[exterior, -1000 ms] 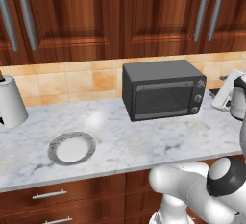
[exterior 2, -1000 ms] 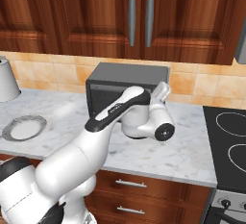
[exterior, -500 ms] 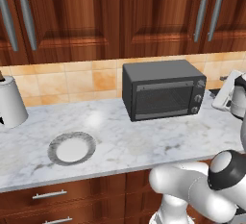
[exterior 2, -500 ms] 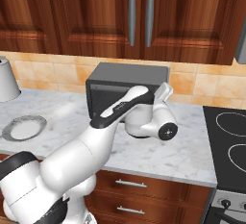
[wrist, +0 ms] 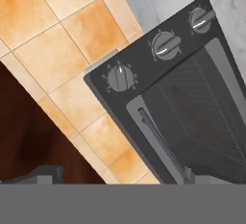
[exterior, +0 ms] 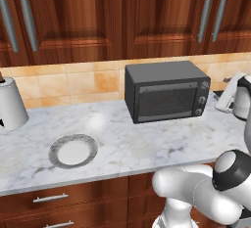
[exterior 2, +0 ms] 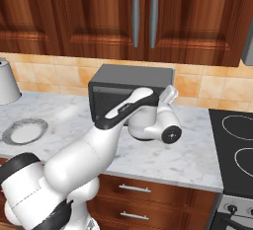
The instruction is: Pull the toaster oven rack outwards. Pick up the baguette from the plate and place it on the toaster oven rack. Close the toaster oven door fully and set the temperature to the lowest setting.
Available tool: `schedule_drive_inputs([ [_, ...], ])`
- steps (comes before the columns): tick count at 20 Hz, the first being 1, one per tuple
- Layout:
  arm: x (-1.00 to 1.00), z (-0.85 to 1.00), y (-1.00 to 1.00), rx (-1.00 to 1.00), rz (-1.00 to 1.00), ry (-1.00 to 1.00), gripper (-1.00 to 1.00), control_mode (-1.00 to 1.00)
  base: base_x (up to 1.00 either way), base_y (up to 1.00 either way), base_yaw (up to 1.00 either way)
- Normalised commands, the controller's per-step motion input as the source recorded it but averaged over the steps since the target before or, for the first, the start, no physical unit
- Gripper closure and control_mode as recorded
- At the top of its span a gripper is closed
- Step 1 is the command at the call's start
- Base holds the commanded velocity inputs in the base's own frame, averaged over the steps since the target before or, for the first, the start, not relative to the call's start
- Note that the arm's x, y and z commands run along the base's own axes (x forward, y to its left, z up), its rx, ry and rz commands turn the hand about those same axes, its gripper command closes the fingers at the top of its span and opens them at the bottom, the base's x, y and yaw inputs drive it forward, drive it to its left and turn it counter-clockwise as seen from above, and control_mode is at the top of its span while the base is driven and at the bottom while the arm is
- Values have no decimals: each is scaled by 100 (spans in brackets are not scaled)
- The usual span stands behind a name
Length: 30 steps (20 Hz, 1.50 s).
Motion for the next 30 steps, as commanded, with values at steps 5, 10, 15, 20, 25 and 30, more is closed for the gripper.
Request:
schedule_drive_inputs([
  [5,15,-10,0,0,-3,0,-100,-100,0,0,0],
  [10,14,-8,0,0,-3,0,-100,-100,0,0,0],
  [15,14,-8,0,0,-2,0,-100,-100,0,0,0],
  [20,18,-7,0,0,-2,0,-100,-100,0,0,0],
  [25,21,-4,0,0,-1,0,-100,-100,0,0,0],
  [30,21,-5,0,0,-1,0,-100,-100,0,0,0],
])
